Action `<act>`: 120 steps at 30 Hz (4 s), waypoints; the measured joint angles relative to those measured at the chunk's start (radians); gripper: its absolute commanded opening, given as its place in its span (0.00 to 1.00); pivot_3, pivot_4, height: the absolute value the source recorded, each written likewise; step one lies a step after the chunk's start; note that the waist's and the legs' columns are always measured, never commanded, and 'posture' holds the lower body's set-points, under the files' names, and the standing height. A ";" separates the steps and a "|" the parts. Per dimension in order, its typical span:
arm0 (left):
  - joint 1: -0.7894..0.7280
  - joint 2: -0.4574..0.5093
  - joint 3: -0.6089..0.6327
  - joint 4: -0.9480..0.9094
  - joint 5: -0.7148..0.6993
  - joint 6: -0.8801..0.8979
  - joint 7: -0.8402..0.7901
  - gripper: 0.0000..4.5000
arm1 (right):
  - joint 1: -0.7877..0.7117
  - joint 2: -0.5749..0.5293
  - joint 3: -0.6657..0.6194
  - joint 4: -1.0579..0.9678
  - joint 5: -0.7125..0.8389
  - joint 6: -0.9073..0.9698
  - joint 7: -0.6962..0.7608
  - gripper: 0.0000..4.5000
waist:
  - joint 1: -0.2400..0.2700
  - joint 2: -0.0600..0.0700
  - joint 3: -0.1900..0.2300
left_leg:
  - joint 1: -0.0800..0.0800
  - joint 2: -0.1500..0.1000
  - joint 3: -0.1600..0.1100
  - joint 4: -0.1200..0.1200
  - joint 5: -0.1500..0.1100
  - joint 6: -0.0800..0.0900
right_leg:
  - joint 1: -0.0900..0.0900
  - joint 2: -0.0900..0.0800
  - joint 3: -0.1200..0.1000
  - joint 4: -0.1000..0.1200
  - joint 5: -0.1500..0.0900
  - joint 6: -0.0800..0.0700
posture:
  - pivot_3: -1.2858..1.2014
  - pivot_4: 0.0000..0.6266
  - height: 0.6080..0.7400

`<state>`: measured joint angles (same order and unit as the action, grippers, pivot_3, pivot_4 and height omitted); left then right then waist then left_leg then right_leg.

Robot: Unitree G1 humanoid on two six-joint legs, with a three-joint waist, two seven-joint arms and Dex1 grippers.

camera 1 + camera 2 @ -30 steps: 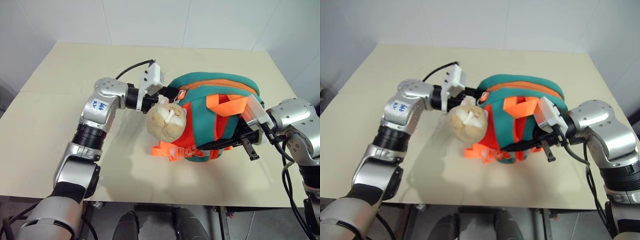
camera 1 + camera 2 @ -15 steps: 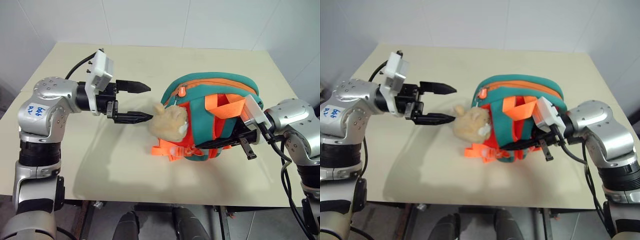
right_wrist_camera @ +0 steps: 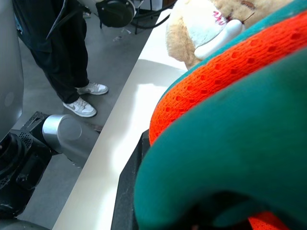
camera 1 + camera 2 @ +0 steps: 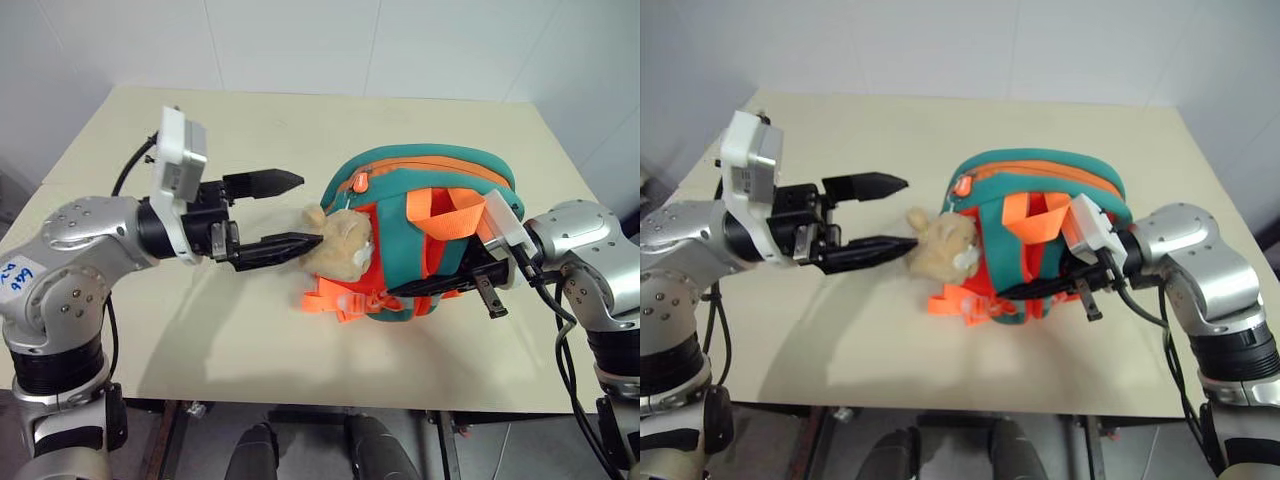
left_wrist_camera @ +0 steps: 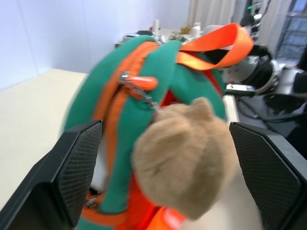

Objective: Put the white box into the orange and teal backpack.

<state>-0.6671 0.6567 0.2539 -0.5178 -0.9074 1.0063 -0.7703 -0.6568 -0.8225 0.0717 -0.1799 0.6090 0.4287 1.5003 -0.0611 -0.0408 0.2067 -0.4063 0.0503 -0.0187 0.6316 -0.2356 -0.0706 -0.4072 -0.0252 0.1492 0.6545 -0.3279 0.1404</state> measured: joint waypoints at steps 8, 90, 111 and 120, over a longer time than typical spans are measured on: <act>0.031 0.041 -0.072 -0.021 -0.037 0.051 0.059 1.00 | 0.000 0.005 0.000 0.010 -0.009 -0.015 0.002 0.01 | 0.000 0.000 0.000 | 0.000 0.000 0.000 0.000 0.000 0.000 | 0.000 0.000 0.000 -0.001 0.000 0.000 | 0.52 0.24 1.00; -0.376 0.164 -0.603 1.017 0.668 -0.517 -0.669 0.09 | 0.385 0.148 -0.245 -0.284 0.122 -0.032 -0.531 0.01 | 0.003 0.000 0.000 | -0.001 0.000 0.001 -0.004 0.000 0.000 | -0.002 0.001 0.001 -0.002 -0.002 -0.002 | 0.52 0.24 1.00; -0.278 0.004 -0.420 0.999 0.710 -0.701 -0.573 0.31 | 0.348 -0.087 -0.162 -0.252 0.011 0.091 -0.468 0.23 | 0.006 0.000 0.000 | -0.001 0.000 0.001 -0.003 0.000 0.000 | -0.002 0.001 0.002 -0.001 -0.001 -0.001 | 0.52 0.24 1.00; -0.137 0.043 -0.301 0.813 0.671 -0.667 -0.478 0.97 | 0.298 -0.110 -0.151 -0.189 -0.006 0.093 -0.376 0.93 | 0.005 0.000 0.000 | -0.001 0.000 0.001 -0.002 0.000 0.000 | -0.002 0.001 0.002 -0.001 -0.001 0.000 | 0.52 0.24 1.00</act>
<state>-0.8045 0.6995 -0.0470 0.2953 -0.2369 0.3393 -1.2479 -0.3591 -0.9327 -0.0797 -0.3690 0.6032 0.5216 1.1246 -0.0562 -0.0409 0.2067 -0.4073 0.0501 -0.0174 0.6298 -0.2357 -0.0702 -0.4090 -0.0245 0.1512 0.6537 -0.3285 0.1403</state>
